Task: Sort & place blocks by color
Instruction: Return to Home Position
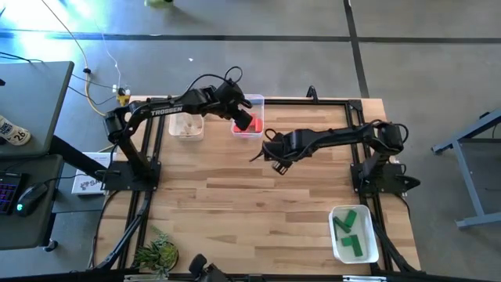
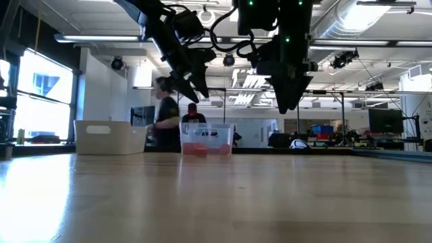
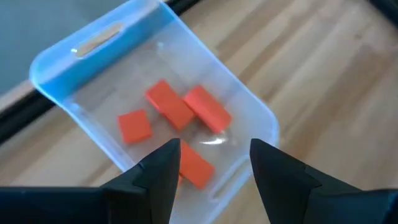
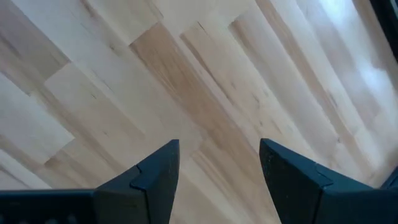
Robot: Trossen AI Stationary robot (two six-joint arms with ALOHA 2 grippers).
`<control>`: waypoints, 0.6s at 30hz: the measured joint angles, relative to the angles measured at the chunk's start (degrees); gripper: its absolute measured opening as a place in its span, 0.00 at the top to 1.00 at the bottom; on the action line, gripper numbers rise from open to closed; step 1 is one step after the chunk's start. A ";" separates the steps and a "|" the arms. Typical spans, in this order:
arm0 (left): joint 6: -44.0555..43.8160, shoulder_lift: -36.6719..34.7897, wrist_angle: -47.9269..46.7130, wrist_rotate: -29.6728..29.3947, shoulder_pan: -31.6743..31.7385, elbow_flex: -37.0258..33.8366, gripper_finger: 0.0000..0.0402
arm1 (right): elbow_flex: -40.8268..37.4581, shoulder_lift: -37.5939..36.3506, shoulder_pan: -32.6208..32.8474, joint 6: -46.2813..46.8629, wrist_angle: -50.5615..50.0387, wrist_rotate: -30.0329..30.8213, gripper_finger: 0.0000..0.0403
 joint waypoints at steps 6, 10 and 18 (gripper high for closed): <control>0.39 -4.67 -1.98 6.01 -0.44 -0.02 0.56 | 0.00 -0.02 -1.57 -7.00 3.57 -2.11 0.48; 0.95 -11.38 -3.24 5.61 -2.50 -0.02 0.56 | 0.00 -0.02 -2.23 -10.01 8.01 -4.61 0.48; 2.56 -26.92 -1.37 -1.03 -8.52 -3.53 0.56 | 0.00 -0.02 -3.19 -11.96 18.57 -14.36 0.48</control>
